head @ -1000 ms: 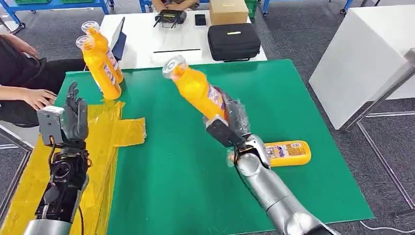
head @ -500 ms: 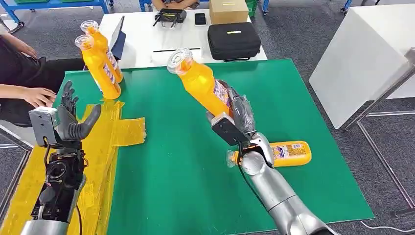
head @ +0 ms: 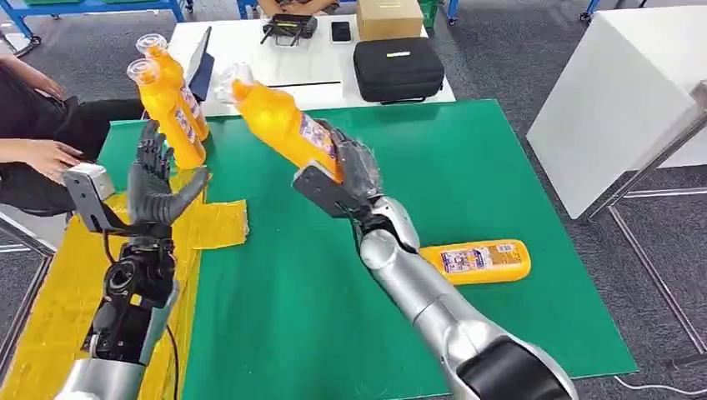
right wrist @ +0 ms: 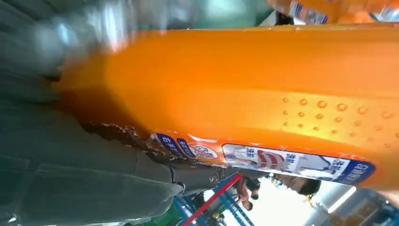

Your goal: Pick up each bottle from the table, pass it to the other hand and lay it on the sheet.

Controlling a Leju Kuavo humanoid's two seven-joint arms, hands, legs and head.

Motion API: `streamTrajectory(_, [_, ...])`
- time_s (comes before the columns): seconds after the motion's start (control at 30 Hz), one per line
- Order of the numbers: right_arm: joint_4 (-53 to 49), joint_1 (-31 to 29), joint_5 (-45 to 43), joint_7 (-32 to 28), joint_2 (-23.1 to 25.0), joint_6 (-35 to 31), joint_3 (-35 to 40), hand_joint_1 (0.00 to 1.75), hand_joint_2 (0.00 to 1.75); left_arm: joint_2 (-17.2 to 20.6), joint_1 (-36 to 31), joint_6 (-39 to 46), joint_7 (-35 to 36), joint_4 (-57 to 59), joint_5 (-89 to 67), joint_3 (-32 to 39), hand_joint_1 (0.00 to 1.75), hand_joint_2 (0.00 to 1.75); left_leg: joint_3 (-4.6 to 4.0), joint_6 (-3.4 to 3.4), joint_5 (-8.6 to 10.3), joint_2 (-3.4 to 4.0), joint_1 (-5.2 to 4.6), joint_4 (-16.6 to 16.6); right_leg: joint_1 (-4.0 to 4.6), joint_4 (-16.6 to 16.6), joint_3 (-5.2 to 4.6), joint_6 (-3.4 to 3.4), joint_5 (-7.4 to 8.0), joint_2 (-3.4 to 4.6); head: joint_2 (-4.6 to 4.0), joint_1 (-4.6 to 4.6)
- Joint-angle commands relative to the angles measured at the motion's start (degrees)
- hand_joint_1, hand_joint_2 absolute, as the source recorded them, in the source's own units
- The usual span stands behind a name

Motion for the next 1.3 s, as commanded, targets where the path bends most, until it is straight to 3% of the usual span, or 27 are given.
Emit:
streamTrajectory(0.03, [12.23, -7.92, 0.9, 1.1, 2.88, -1.01, 3.43, 1.75, 1.75, -3.17, -2.21, -1.07, 1.63, -0.32, 3.23, -1.74, 0.0, 1.75, 0.16, -0.06, -0.18, 0.01, 0.02, 0.11, 0.04, 0.09, 0.18, -0.06, -0.17, -0.07, 0.0, 0.0])
streamTrajectory(0.53, [13.44, -8.28, 4.57, 3.65, 4.32, -2.34, 5.0, 1.75, 1.75, -6.15, -3.13, -3.9, 4.47, -1.44, 7.15, -3.98, 0.0, 1.75, 0.01, -0.07, -0.11, -0.08, 0.0, 0.07, -0.03, 0.04, 0.07, -0.07, -0.11, -0.14, 0.0, -0.02])
streamTrajectory(0.83, [13.2, -9.07, 7.7, 7.6, 4.46, -3.33, 10.76, 1.75, 1.75, -7.25, -4.36, -4.39, 4.51, -0.11, 7.72, -5.42, 0.0, 1.75, 0.04, -0.07, -0.12, -0.1, 0.01, 0.07, -0.01, 0.04, 0.1, -0.07, -0.13, -0.16, 0.0, -0.02])
streamTrajectory(0.97, [13.25, -9.9, 10.77, 11.65, 4.46, -3.99, 18.76, 1.75, 1.75, -8.14, -5.15, -3.92, 5.21, 1.37, 7.96, -6.55, 0.0, 1.75, -0.01, -0.05, -0.07, -0.08, -0.02, 0.04, -0.04, 0.02, 0.04, -0.05, -0.09, -0.12, 0.0, 0.0])
streamTrajectory(1.0, [11.8, -9.19, 7.8, 13.0, 4.46, -2.25, 21.05, 1.75, 1.75, -8.36, -5.52, 0.31, 3.44, 1.63, 4.53, -7.33, 0.0, 1.75, 0.09, -0.08, -0.16, -0.09, 0.01, 0.1, -0.01, 0.07, 0.15, -0.08, -0.17, -0.16, 0.0, -0.02])
streamTrajectory(1.07, [13.9, -10.46, 11.45, 15.05, 4.46, -6.01, 25.08, 1.75, 1.75, -8.82, -5.32, 0.63, 3.27, 0.92, 5.63, -6.87, 0.0, 1.75, 0.13, -0.1, -0.18, -0.12, 0.02, 0.1, 0.01, 0.07, 0.19, -0.1, -0.2, -0.2, 0.0, 0.0])
streamTrajectory(1.2, [11.97, -8.92, 9.18, 18.38, 4.46, -3.14, 33.83, 1.75, 1.75, -9.7, -5.96, 1.01, 5.45, 1.91, 6.72, -7.98, 0.0, 1.75, 0.1, -0.08, -0.13, -0.1, 0.01, 0.06, 0.0, 0.03, 0.14, -0.09, -0.16, -0.18, 0.0, -0.02])
streamTrajectory(1.3, [11.3, -8.53, 8.24, 19.34, 4.46, -3.41, 35.86, 1.75, 1.75, -10.07, -6.2, 1.07, 5.6, 2.24, 7.25, -8.14, 0.0, 1.75, 0.12, -0.07, -0.14, -0.09, 0.01, 0.04, 0.01, 0.0, 0.16, -0.08, -0.16, -0.17, 0.0, -0.02])
